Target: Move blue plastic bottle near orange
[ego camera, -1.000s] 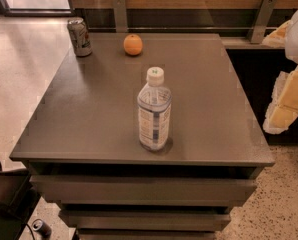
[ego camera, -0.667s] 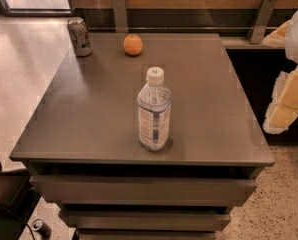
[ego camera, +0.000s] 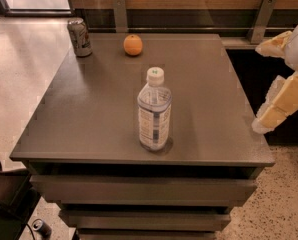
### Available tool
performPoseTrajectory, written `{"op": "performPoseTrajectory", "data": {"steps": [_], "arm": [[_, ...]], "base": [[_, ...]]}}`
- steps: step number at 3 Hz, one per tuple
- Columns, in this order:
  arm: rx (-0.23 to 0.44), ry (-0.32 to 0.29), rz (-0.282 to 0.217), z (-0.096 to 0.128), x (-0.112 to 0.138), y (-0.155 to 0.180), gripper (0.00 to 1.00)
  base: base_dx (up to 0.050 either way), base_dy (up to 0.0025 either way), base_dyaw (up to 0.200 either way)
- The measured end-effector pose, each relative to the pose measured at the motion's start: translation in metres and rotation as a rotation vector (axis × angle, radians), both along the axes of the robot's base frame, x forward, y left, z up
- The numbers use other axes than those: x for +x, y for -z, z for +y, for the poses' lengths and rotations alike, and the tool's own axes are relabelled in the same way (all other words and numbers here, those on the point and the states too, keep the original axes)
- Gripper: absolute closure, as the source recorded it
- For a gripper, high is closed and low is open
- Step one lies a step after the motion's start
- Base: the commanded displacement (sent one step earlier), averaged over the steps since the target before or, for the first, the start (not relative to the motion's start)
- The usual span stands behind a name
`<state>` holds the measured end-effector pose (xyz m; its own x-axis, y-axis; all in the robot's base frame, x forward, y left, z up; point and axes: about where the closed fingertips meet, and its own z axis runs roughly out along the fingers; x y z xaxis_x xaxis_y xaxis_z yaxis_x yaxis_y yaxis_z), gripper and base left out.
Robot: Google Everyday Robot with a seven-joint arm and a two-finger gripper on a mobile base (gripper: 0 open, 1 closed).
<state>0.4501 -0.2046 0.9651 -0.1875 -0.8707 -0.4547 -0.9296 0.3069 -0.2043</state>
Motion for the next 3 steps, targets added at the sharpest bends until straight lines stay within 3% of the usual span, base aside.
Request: {"op": "performPoseTrajectory", "data": {"steps": [2,3], "arm": [[0.368,-0.065,-0.074,0.048,-0.007,0.004,0.0],[0.532,-0.102,-0.112,0.084,-0.014,-0.01,0.0]], "base": [[0.0,0.0,0.0],[0.0,0.0,0.0]]}}
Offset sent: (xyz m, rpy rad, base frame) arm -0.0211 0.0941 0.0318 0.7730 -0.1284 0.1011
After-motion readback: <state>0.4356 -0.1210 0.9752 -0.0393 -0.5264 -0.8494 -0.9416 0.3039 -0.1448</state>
